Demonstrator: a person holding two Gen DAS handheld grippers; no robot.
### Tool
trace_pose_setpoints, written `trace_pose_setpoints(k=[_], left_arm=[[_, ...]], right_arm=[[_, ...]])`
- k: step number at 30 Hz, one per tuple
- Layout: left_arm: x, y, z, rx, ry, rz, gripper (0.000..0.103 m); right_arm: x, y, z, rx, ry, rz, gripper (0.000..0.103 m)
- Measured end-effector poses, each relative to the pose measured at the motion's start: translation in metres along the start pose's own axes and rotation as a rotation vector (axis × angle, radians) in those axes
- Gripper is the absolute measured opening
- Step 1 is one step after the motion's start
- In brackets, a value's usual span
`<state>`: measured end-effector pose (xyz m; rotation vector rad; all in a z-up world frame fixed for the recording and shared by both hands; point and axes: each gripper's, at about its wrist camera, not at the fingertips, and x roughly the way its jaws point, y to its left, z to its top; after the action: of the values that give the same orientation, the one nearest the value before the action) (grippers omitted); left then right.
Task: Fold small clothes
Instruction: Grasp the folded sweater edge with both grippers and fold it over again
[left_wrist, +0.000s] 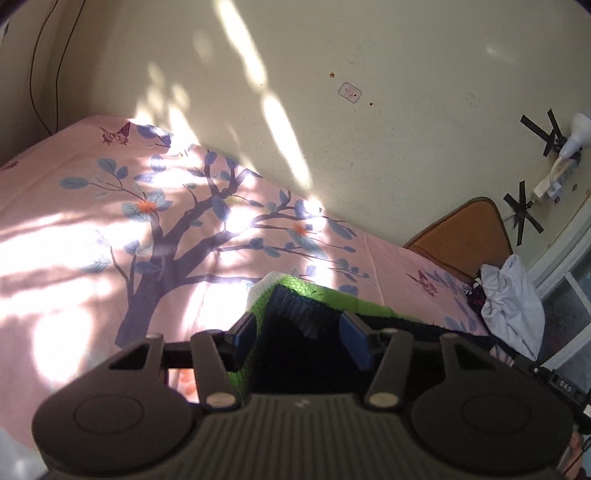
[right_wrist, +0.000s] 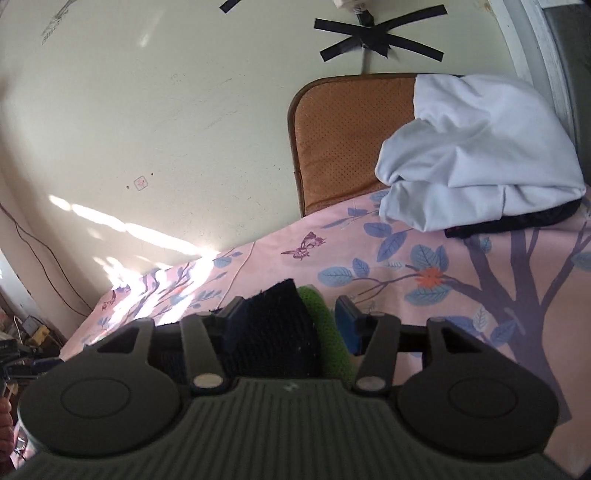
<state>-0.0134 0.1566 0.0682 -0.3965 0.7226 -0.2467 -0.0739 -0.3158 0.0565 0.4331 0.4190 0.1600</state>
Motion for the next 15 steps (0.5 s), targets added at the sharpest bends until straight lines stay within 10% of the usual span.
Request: trace_pose_setpoints(k=[3,4,5,11,15], left_arm=[[0.013,-0.002,-0.003,0.020,0.025,0.031,0.047],[0.021,-0.002,-0.005,0.032,0.043,0.052,0.045],[0.027,-0.003,-0.007,0.048,0.063,0.083,0.035],[0.048,0.004,-0.022,0.133,0.105,0.174,0.032],[0.028,-0.003,-0.017,0.160,0.058,0.198,0.033]], right_arm=[[0.013,0.010,-0.014,-0.023,0.055,-0.026,0.055],[0.020,0.011,-0.019,-0.039,0.090,-0.039,0.014],[0.027,0.012,-0.026,-0.046,0.139,-0.049,0.009],[0.005,0.002,-0.051,-0.024,0.117,-0.083,0.011],[-0.010,-0.006,-0.041,0.036,0.056,-0.075,0.043]])
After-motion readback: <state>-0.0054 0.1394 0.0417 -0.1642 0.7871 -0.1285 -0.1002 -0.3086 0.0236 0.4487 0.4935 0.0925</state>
